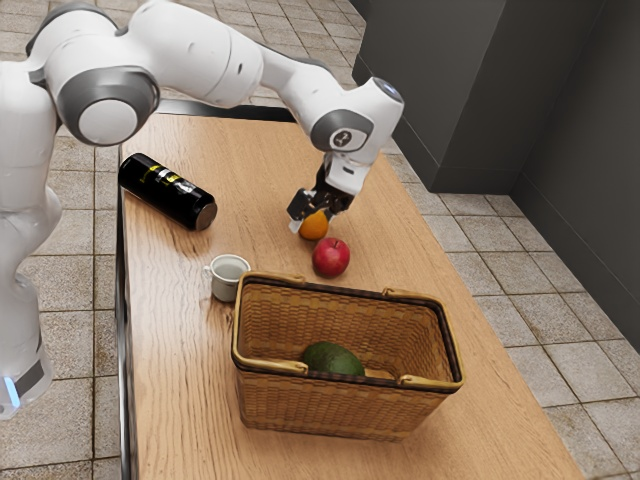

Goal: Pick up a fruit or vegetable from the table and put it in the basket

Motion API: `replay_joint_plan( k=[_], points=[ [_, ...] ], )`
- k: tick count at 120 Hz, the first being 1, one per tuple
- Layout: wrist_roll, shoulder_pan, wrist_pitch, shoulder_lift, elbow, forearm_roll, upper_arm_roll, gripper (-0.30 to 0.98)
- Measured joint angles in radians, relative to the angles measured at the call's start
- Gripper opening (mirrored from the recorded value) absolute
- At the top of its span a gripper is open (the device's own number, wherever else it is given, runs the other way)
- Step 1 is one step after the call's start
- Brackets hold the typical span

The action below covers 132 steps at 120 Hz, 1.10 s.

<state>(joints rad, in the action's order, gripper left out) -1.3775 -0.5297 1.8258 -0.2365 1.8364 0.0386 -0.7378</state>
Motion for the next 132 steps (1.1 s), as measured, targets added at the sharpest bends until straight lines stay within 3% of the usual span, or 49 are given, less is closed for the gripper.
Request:
replay_joint_plan(
  k=[23,42,58,86,99,113,132],
  points=[
    [0.003,0.004,0.003,0.0,0.0,0.005,0.0,0.36],
    [0.005,0.014,0.001,0.013,-0.003,0.013,-0.004,0.33],
    [0.009,0.014,-0.027,0.129,-0.018,0.008,-0.002,0.28],
    [0.042,0.018,-0.153,0.259,-0.21,-0.071,0.027,0.28],
    [0.068,0.059,-0.223,0.322,-0.248,-0.112,0.152,0.28],
    [0.107,-0.057,-0.284,0.345,-0.249,-0.138,0.316,0.28],
    [0.165,-0.178,-0.326,0.337,-0.233,-0.152,0.36,0.28]
  ],
)
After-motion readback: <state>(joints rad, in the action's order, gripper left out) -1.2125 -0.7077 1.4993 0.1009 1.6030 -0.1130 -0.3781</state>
